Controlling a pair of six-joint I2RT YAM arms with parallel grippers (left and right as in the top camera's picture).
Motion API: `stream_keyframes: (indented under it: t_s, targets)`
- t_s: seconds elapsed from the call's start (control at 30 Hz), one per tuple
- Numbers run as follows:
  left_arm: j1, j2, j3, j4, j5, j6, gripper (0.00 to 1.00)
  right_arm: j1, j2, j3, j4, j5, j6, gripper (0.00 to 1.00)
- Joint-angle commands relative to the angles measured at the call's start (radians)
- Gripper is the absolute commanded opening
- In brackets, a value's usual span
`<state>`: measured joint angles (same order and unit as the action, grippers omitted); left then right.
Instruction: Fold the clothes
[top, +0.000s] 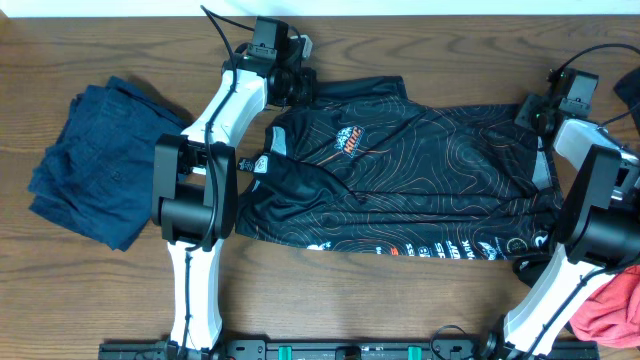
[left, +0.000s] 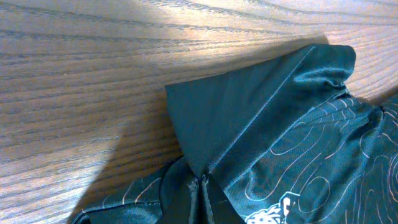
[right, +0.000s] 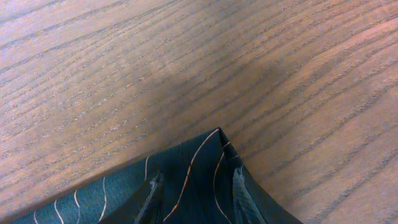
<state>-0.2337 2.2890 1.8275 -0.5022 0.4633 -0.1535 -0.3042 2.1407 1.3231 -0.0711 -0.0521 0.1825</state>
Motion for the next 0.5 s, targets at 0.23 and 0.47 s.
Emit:
stream_keyframes:
  t_s: [0.23, 0.47]
  targets:
    - [0.002, -0.002, -0.005, -0.005, -0.011, 0.003, 0.06, 0.004, 0.045, 0.006, -0.010, 0.003, 0.003, 0.13]
    - [0.002, -0.002, -0.005, -0.014, -0.011, 0.002, 0.06, -0.005, 0.016, 0.006, -0.035, 0.004, 0.003, 0.01]
